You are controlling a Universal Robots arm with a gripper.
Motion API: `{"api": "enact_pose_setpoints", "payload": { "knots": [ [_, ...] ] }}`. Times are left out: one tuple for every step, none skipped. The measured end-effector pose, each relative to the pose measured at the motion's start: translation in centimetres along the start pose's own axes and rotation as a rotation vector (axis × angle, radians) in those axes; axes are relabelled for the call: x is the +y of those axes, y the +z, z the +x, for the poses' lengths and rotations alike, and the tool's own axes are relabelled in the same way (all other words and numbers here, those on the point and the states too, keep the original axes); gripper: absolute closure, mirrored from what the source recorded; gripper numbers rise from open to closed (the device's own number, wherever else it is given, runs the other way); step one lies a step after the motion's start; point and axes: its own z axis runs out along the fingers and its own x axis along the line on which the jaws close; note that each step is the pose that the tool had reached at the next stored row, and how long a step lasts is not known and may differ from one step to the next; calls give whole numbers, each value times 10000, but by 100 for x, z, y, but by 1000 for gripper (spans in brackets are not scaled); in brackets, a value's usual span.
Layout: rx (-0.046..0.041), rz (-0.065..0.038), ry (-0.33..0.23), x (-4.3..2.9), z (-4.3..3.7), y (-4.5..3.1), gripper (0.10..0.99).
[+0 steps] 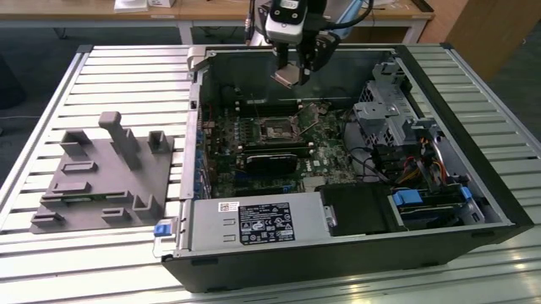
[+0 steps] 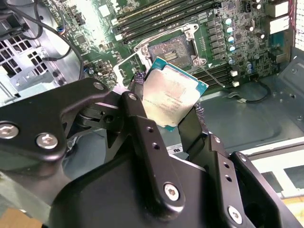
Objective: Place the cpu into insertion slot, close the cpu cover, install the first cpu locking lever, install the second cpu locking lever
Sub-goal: 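Place the cpu into insertion slot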
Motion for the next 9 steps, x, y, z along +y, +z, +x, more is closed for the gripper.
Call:
{"api": "enact_pose_setpoints", "payload": {
  "knots": [
    [-5,-2,60,-1,0,2,545],
    [-16,-4,182,-2,1,6,545],
    [-26,-6,296,-3,1,10,545],
    [-31,-7,353,-3,1,12,545],
    [-36,-8,411,-3,2,14,545],
    [-41,-10,467,-4,2,16,545],
    [-46,-10,522,-4,2,18,545],
    [-51,-12,581,-5,2,21,545],
    [-56,-12,636,-5,2,23,545]
  ]
}}
